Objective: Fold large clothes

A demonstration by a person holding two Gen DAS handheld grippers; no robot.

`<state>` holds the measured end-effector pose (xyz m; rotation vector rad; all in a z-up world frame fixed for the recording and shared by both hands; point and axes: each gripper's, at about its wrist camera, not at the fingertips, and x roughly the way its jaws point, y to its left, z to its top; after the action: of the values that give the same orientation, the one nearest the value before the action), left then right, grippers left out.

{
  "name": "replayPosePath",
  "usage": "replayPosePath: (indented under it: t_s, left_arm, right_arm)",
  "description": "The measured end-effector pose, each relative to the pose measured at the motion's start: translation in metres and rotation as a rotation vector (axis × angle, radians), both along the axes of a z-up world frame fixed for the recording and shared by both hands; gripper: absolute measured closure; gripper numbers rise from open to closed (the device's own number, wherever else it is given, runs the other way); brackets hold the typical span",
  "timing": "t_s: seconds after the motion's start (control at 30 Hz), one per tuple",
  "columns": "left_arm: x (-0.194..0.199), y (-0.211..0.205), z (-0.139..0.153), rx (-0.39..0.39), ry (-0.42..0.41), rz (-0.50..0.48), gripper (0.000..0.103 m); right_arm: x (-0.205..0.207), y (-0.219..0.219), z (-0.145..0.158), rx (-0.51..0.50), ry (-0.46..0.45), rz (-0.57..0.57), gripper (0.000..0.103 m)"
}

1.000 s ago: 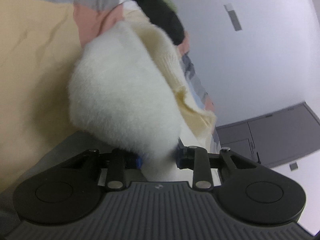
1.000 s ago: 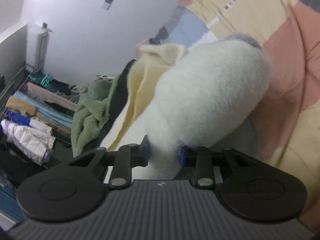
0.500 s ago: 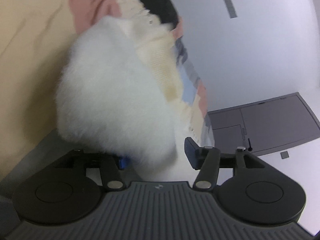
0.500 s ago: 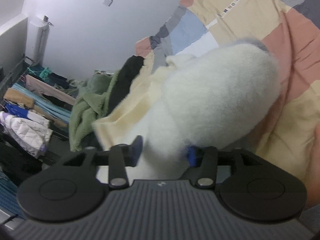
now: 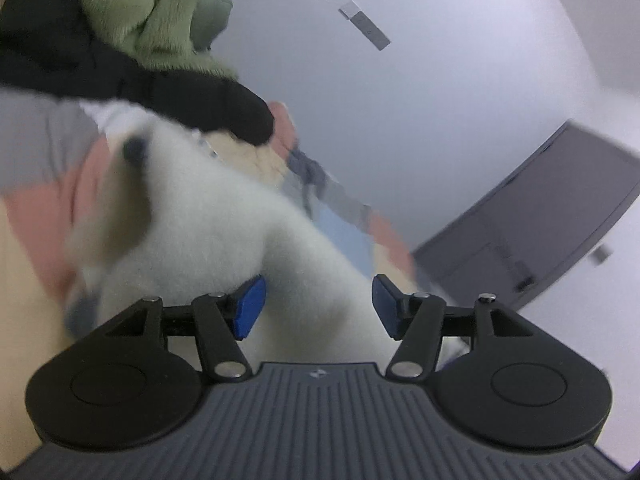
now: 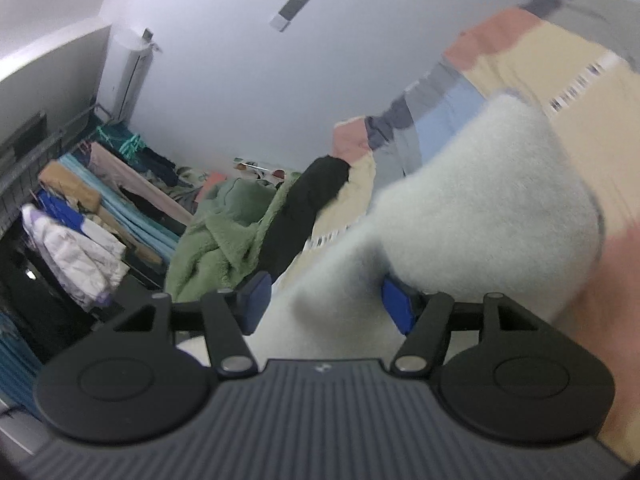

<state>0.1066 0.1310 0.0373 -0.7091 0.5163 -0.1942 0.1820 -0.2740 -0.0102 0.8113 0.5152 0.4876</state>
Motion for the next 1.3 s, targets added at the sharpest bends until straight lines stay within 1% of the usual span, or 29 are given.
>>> replayPosePath:
  t_s: [0.03, 0.07, 0.17, 0.3, 0.33, 0.37, 0.4, 0.47, 0.53, 0.67, 0.77, 0.9, 0.93, 0.97, 1.0, 1.03, 1.07, 1.13, 1.2, 1.27, 1.3]
  left_arm:
    - [0.01, -0.001, -0.003, 0.034, 0.011, 0.014, 0.038]
    - [0.017, -0.001, -0.006, 0.049, 0.02, 0.026, 0.038]
    - [0.039, 0.002, -0.021, 0.074, 0.02, 0.044, 0.038]
    - [0.078, -0.005, -0.034, 0.187, 0.017, 0.041, 0.038]
    - [0.084, -0.006, -0.037, 0.207, 0.017, 0.04, 0.038]
    - [0.1, -0.007, -0.042, 0.224, 0.018, 0.04, 0.038]
    - [0.109, -0.008, -0.048, 0.242, 0.021, 0.039, 0.038]
    - [0.121, -0.011, -0.059, 0.289, 0.034, 0.032, 0.038]
    - [0.13, -0.013, -0.067, 0.319, 0.042, 0.028, 0.038]
    - [0.136, -0.019, -0.071, 0.389, 0.033, 0.005, 0.036]
    - [0.135, -0.016, -0.071, 0.361, 0.031, 0.012, 0.034]
    - [0.124, -0.02, -0.063, 0.37, 0.032, 0.005, 0.03]
    - [0.12, -0.021, -0.06, 0.368, 0.027, 0.006, 0.028]
    - [0.115, -0.022, -0.058, 0.36, 0.017, 0.008, 0.025]
    - [0.11, -0.022, -0.055, 0.351, 0.011, 0.013, 0.023]
    - [0.103, -0.024, -0.052, 0.342, 0.007, 0.02, 0.022]
    - [0.096, -0.025, -0.049, 0.336, 0.002, 0.02, 0.022]
    - [0.082, -0.028, -0.045, 0.318, 0.0, 0.017, 0.021]
    - [0.065, -0.03, -0.046, 0.254, 0.014, 0.015, 0.019]
    - [0.048, -0.035, -0.049, 0.195, 0.04, 0.011, 0.019]
    - [0.041, -0.038, -0.05, 0.178, 0.048, 0.011, 0.018]
  right_arm:
    - [0.011, 0.005, -0.001, -0.038, -0.016, 0.003, 0.042]
    - [0.021, 0.009, -0.003, -0.068, -0.021, 0.002, 0.042]
    - [0.05, 0.02, -0.012, -0.118, -0.023, 0.022, 0.042]
    - [0.071, 0.031, -0.023, -0.175, -0.065, 0.022, 0.042]
    - [0.077, 0.034, -0.025, -0.195, -0.071, 0.023, 0.042]
    - [0.082, 0.036, -0.029, -0.218, -0.075, 0.024, 0.042]
    - [0.087, 0.038, -0.032, -0.24, -0.082, 0.026, 0.042]
    - [0.095, 0.042, -0.04, -0.276, -0.097, 0.036, 0.042]
    - [0.102, 0.044, -0.047, -0.29, -0.106, 0.044, 0.042]
    - [0.106, 0.047, -0.053, -0.321, -0.136, 0.05, 0.042]
    - [0.104, 0.048, -0.052, -0.324, -0.144, 0.047, 0.042]
    - [0.094, 0.047, -0.045, -0.319, -0.151, 0.036, 0.042]
    - [0.089, 0.047, -0.043, -0.319, -0.153, 0.031, 0.038]
    - [0.086, 0.047, -0.04, -0.312, -0.155, 0.029, 0.031]
    - [0.08, 0.045, -0.038, -0.298, -0.158, 0.028, 0.028]
    - [0.073, 0.044, -0.036, -0.282, -0.158, 0.025, 0.021]
    - [0.067, 0.042, -0.033, -0.269, -0.156, 0.023, 0.019]
    - [0.055, 0.04, -0.03, -0.256, -0.14, 0.023, 0.018]
    - [0.042, 0.034, -0.032, -0.218, -0.106, 0.029, 0.016]
    - [0.03, 0.027, -0.038, -0.155, -0.044, 0.032, 0.002]
    - [0.024, 0.025, -0.041, -0.135, -0.024, 0.031, 0.0]
